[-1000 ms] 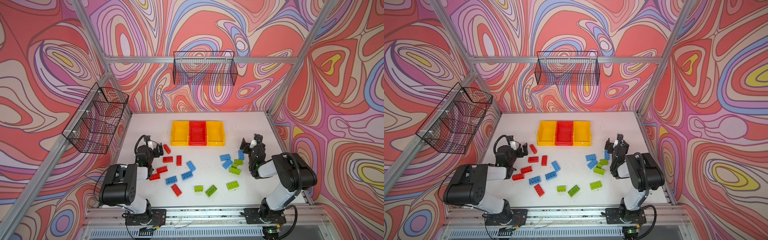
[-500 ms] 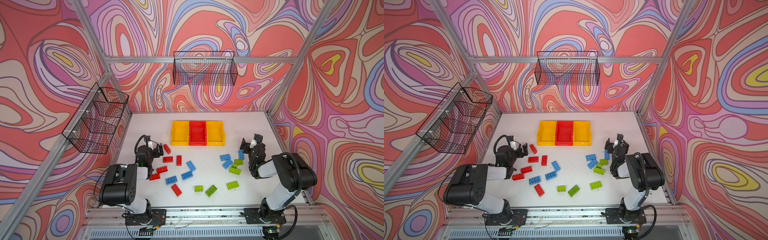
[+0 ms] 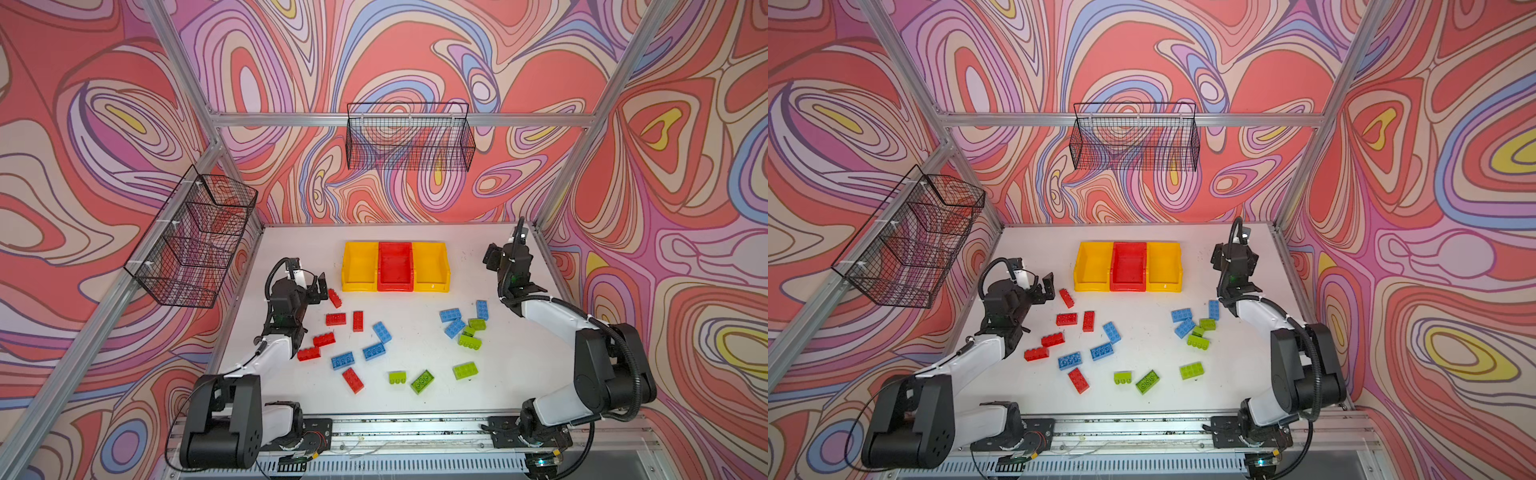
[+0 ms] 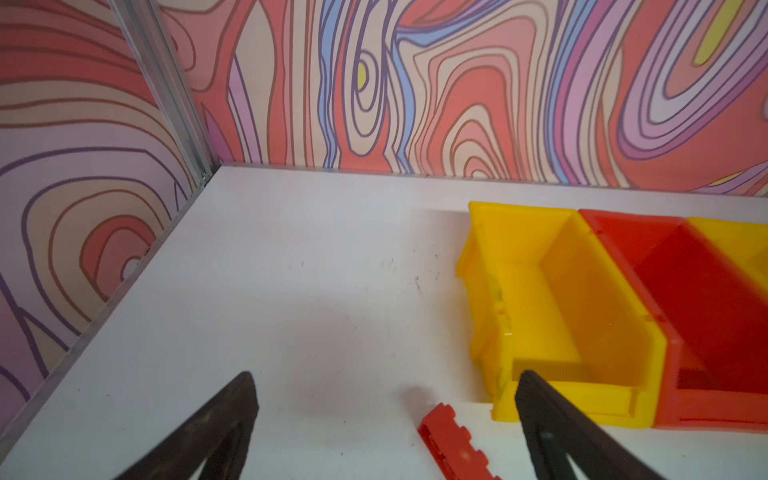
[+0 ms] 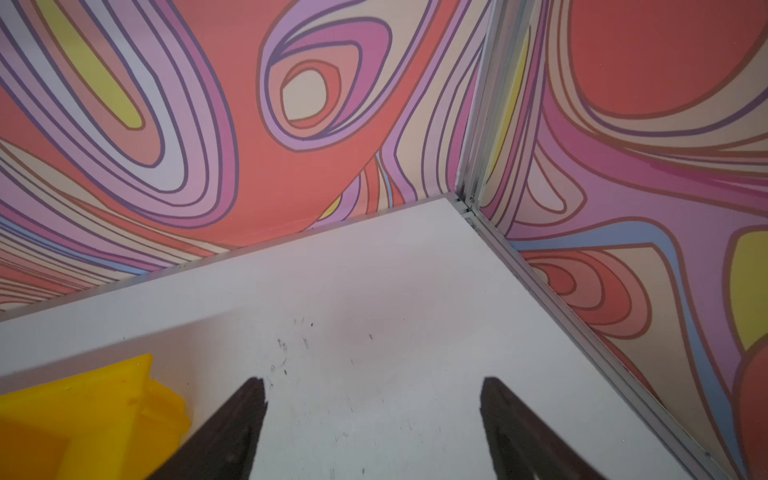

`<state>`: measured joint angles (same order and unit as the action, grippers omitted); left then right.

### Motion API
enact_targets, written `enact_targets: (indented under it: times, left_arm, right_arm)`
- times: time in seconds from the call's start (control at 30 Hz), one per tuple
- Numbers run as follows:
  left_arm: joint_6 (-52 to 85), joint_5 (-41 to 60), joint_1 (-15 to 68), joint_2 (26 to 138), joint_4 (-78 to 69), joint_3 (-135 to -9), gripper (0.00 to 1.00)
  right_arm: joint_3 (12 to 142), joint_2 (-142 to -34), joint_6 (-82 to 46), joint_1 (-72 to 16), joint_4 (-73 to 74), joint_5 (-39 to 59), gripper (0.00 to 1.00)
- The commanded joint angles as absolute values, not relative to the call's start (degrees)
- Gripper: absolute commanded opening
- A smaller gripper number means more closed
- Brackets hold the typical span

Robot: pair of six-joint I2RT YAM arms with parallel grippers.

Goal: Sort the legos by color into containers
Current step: 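Grasp a blue brick with the right gripper while the left arm reaches forward, then carry the blue brick to the yellow bin nearest the right arm and release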

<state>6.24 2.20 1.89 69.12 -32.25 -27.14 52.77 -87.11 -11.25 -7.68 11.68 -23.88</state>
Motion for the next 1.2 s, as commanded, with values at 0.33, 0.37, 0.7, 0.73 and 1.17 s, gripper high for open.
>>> enact_targets:
  times: [0.33,0.37,0.7,0.73,1.17]
  left_arm:
    - [11.4,-1.6,29.5,55.8,-17.5,-25.8,1.00]
    - [11.6,-1.5,30.6,54.9,-17.0,-25.7,1.00]
    - [19.8,0.2,36.2,52.5,-14.4,-24.3,1.00]
    - [19.9,0.0,37.0,52.7,-13.9,-24.4,1.00]
    - [19.9,-2.6,42.2,54.8,-11.7,-24.6,1.00]
  right_arm:
    - [48.1,-83.3,-21.6,-8.0,-17.9,-7.5,0.72]
    - [47.7,-83.3,-21.8,-8.0,-17.8,-6.8,0.72]
    - [44.8,-87.8,-23.7,-8.3,-15.6,-2.1,0.66]
    - [44.6,-88.2,-23.8,-8.5,-15.5,-2.2,0.65]
    - [46.1,-94.6,-25.4,-11.2,-16.5,-5.1,0.26]
